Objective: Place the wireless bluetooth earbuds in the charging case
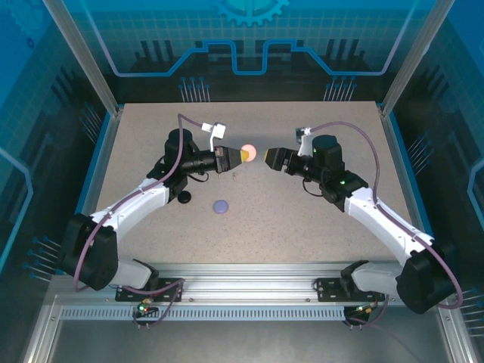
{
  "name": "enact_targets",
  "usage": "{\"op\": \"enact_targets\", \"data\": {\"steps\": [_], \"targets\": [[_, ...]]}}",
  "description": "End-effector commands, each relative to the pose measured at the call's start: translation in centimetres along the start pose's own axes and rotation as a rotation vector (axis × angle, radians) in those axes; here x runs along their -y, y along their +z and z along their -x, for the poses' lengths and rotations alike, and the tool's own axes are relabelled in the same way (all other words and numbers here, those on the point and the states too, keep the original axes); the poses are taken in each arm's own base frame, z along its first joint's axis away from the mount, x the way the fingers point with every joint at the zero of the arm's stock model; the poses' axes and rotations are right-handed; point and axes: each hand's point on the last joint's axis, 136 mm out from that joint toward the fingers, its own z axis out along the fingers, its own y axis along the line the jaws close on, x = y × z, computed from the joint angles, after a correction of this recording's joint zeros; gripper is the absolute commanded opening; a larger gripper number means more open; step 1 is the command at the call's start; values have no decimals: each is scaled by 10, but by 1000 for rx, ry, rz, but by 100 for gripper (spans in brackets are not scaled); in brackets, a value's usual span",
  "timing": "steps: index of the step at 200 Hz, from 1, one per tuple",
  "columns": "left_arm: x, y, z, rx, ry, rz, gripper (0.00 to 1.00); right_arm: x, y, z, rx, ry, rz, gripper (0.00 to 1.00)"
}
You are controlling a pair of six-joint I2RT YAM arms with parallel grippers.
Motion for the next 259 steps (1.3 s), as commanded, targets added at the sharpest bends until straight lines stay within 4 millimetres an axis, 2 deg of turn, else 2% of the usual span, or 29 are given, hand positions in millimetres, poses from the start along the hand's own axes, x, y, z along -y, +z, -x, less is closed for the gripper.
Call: {"op": "enact_targets", "data": {"steps": [1, 12, 30, 57, 113, 151, 189, 230, 259], "targets": [[12, -3, 11, 19, 54, -10, 0, 0, -9, 15, 77, 151, -70, 79], [9, -3, 11, 23, 62, 2, 0, 5, -11, 16, 111, 251, -102, 81], [5, -4, 12, 40, 71, 15, 0, 1, -9, 17, 154, 381, -93, 86], [5, -6, 12, 71, 85, 17, 0, -15, -1, 18, 181, 488, -84, 90], [5, -6, 9, 73, 87, 18, 0, -52, 31, 17, 152, 558, -59, 90], [7, -6, 10, 77, 91, 17, 0, -64, 53, 10, 117, 586, -60, 87], [6, -6, 10, 77, 97, 24, 0, -71, 64, 4, 98, 600, -43, 75], [4, -6, 9, 77, 99, 35, 0, -70, 66, 2, 102, 624, -43, 53], [2, -7, 9, 81, 98, 42, 0, -69, 66, 2, 106, 635, -46, 47]]}}
